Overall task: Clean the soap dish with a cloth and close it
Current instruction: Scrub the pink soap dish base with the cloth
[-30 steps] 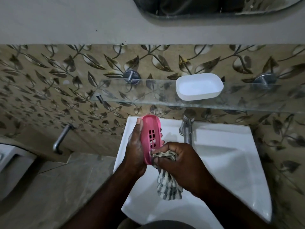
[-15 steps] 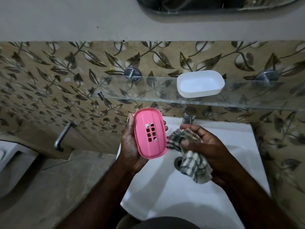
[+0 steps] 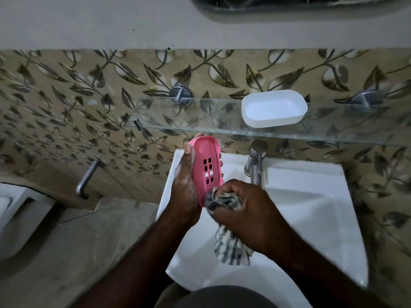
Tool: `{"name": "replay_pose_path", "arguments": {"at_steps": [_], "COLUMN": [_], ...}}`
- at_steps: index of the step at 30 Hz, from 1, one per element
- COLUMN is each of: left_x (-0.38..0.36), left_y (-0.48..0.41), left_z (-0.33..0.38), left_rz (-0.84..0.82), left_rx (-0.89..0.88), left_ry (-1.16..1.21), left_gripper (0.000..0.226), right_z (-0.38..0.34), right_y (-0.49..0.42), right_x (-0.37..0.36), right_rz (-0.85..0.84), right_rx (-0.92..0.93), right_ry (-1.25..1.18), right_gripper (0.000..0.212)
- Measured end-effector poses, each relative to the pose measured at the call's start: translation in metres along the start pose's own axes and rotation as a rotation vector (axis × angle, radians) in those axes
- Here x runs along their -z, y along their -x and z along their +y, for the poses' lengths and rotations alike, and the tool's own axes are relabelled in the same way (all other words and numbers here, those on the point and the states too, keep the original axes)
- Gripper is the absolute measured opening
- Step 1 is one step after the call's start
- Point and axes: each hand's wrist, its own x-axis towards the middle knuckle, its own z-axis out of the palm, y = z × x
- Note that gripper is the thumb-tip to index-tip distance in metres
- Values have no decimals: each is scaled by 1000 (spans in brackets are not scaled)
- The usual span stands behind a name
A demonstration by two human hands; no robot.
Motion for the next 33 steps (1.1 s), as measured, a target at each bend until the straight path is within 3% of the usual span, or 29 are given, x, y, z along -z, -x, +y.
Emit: {"name": "replay_pose_path", "arguments": {"at_steps": [4, 8, 12, 16, 18, 21, 23, 25, 29, 31, 33], "left_x": [2, 0, -1, 2, -1, -7, -8, -4, 2, -2, -8], "left_y": [-1, 0, -4, -5, -3, -1, 2, 2, 1, 2, 2], "left_z": [-1, -3, -5, -8, -6, -3, -3, -5, -6, -9, -10], "left_rz": [42, -22, 28, 120, 75, -78, -138, -119, -95, -114, -98], "left_rx": [-21, 50, 20, 41, 66, 128, 140, 166, 234, 252, 258], "left_ry": [-50, 9, 2, 13, 89, 201, 229, 258, 319, 287, 272], "left_gripper": [88, 83, 85, 89, 91, 89, 87, 83, 85, 90, 85], "right_z": [-5, 5, 0, -9, -8, -9, -8, -5, 2, 3, 4], "right_y": [2, -15, -22, -11, -17, -29, -38, -42, -35, -35, -37], "right_x": [0, 12, 9, 1, 2, 5, 12, 23, 36, 30, 19], "right_rz": [-19, 153, 116, -44, -74, -7, 88, 158, 166, 160, 184], "right_rx": [52, 154, 147, -3, -105, -173, -143, -109, -91, -54, 56], "right_ry": [8, 452, 520, 60, -336, -882, -1042, -1106, -1032, -799, -360], "right_gripper": [13, 13, 13, 2, 12, 16, 15, 26, 18, 18, 25]}}
